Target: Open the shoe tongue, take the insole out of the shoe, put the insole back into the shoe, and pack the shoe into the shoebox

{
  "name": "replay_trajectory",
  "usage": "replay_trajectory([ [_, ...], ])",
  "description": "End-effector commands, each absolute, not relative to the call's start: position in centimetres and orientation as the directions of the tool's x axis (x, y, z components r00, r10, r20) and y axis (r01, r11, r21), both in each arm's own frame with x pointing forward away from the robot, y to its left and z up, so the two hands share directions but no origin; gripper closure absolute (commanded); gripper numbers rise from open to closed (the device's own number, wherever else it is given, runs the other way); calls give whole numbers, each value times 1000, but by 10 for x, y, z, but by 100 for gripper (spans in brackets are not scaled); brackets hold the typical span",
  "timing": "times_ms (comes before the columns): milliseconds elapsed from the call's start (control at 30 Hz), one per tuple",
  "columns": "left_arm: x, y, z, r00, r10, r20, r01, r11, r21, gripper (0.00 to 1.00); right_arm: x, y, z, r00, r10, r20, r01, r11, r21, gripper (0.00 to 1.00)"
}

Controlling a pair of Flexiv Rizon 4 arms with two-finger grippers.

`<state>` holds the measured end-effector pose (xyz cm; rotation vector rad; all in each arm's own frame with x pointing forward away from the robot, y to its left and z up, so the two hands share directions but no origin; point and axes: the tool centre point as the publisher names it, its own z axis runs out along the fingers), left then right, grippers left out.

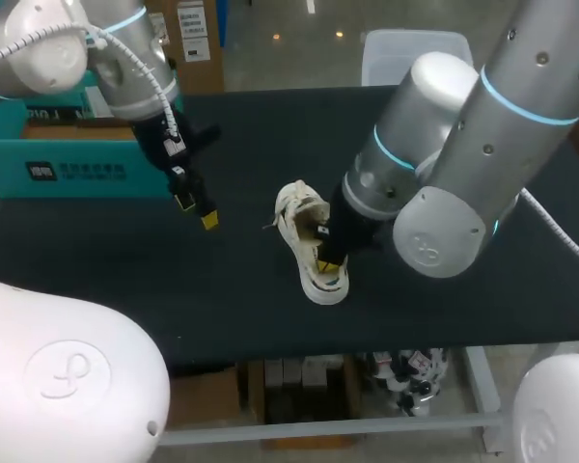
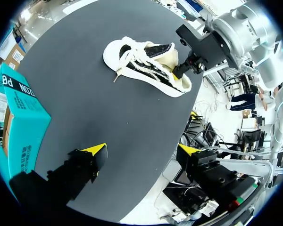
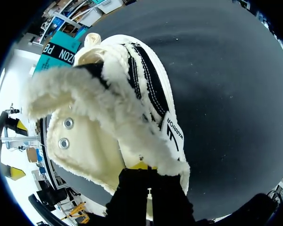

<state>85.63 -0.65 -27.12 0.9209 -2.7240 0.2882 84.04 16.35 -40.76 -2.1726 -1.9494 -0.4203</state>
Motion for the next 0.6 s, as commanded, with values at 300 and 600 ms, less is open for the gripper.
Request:
replay_trajectory([
  [300, 871, -19, -264, -777, -544, 318, -595, 799, -87, 0, 836, 169, -357, 144, 937, 319, 987, -158, 18, 100],
  [600, 868, -31, -255, -816, -504, 283, -543, 836, -75, 0, 840, 138, -328, 160, 917, 365, 985, -173, 2, 100],
])
